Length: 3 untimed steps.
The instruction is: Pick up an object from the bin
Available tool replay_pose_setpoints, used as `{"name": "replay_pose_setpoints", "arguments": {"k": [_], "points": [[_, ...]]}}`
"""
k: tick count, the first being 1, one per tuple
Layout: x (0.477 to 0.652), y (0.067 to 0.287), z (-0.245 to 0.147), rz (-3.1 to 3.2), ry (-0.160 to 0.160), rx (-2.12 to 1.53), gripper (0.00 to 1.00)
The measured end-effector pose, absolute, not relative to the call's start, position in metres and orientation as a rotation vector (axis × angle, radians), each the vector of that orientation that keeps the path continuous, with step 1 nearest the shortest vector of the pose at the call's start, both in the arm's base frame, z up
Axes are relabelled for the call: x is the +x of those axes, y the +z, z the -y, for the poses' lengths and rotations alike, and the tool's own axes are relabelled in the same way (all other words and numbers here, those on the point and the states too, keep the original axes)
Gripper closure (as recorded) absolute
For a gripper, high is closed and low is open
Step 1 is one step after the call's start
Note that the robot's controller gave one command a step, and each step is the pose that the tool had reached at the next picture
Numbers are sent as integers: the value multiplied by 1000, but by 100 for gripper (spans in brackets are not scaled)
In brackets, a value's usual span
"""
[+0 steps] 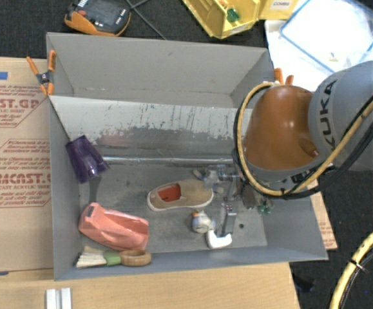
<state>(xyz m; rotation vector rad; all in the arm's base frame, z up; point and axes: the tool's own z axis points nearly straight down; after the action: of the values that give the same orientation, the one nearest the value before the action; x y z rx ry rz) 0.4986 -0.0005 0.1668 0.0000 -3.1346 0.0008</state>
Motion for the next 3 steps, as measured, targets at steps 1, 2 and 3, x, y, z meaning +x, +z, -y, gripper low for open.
{"name": "replay_pose_setpoints", "arguments": {"k": [1, 2, 3], "points": [[500, 171, 0, 3142, 1, 0, 0], [585, 68, -50, 3068, -3, 677, 0], [578, 114, -46, 3116, -1, 438, 0]]}}
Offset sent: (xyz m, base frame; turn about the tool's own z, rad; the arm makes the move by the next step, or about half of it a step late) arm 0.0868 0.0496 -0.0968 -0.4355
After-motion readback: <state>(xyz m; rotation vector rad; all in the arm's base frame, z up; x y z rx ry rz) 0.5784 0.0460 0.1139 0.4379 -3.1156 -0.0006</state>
